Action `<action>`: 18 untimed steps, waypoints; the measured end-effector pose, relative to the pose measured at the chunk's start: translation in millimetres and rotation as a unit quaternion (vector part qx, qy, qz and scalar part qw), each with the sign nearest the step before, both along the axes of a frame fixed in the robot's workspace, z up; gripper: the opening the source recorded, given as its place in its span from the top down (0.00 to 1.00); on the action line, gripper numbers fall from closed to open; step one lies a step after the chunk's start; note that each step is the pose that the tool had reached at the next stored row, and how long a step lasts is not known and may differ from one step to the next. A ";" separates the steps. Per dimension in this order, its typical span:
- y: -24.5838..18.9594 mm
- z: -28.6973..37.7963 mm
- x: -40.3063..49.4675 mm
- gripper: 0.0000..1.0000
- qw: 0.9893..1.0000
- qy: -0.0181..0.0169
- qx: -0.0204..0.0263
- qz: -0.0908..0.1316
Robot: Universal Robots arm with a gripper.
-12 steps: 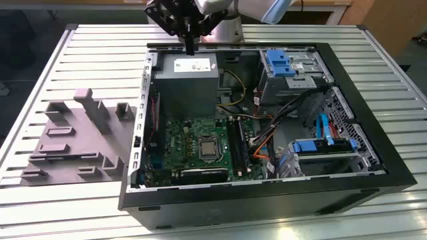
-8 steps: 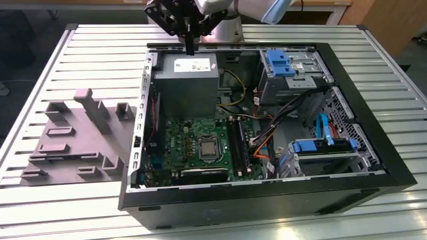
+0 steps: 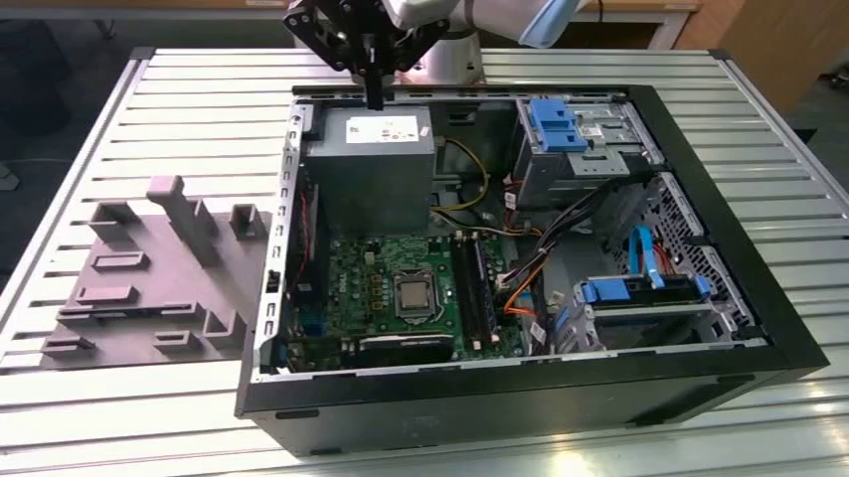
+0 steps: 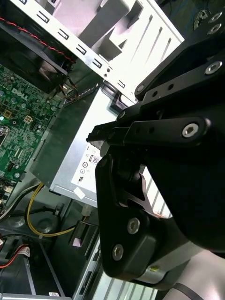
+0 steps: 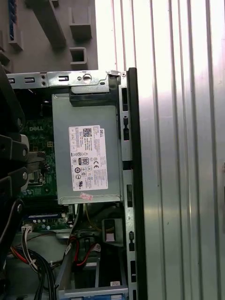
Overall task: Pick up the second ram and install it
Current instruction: 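Reach for the second ram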
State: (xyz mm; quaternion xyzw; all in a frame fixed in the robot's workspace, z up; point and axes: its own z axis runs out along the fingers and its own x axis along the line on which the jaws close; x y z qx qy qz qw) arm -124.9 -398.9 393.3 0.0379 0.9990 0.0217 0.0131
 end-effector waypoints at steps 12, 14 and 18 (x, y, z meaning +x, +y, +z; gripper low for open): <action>0.0 0.0 -6.2 0.89 1.000 0.000 0.000 0.000; 0.0 0.0 -7.0 0.89 1.000 0.000 0.000 0.000; 0.0 0.0 -8.7 0.89 1.000 0.000 0.000 0.000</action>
